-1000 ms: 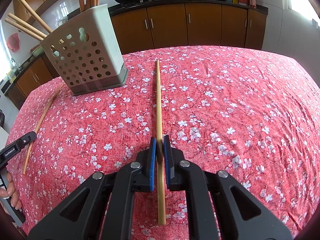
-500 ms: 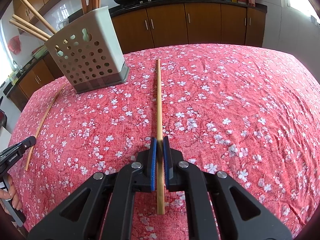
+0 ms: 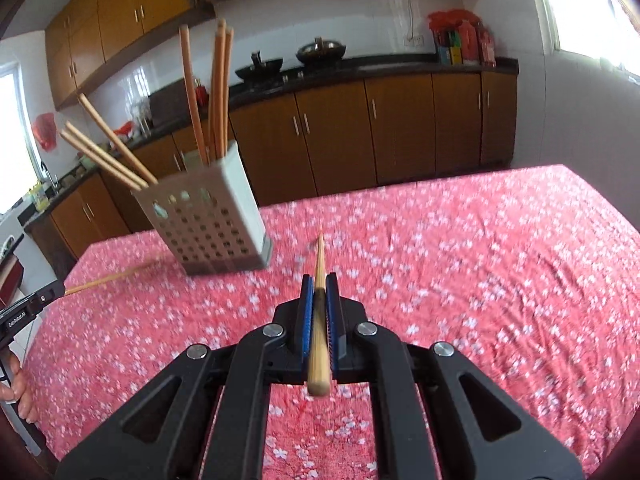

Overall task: Organize utensils
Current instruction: 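Lift both chopsticks upright and carry them over the holder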

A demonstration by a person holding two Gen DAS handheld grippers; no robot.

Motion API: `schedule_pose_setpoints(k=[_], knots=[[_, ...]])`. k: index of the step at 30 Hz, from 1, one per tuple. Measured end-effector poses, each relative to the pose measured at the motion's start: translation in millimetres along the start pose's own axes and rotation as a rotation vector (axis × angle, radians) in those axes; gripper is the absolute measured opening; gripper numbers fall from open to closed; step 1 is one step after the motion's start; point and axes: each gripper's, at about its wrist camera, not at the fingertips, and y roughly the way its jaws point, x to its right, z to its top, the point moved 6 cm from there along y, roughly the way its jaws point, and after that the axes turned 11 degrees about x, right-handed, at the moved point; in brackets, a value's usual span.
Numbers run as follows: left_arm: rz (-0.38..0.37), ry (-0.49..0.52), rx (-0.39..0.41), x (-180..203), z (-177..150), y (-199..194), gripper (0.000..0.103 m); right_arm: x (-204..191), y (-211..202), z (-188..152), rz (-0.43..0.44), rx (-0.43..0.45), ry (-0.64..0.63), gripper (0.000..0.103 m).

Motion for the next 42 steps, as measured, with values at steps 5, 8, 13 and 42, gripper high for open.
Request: schedule_pose_setpoints(k=[5, 8, 13, 42], knots=[[-0.019, -0.015, 0.062, 3.5, 31.2, -12.3, 0.008, -3.9, -12.0, 27.1, 0.012, 0.075, -0.004, 0.007], [-0.033, -0.025, 0.070, 4.7, 41.5, -13.6, 0.008, -8.4, -16.0, 38.6, 0.018, 0.100, -0.010, 0.007], [-0.067, -0.021, 0.103, 10.1, 59.8, -18.6, 0.008, -22.2, -19.6, 62.0, 0.047, 0.142, -0.016, 0.007], [-0.100, -0.047, 0.450, 99.6, 213.7, 4.0, 0.008, -80.0, 11.1, 188.4, 0.160, 0.520, 0.017, 0.007]])
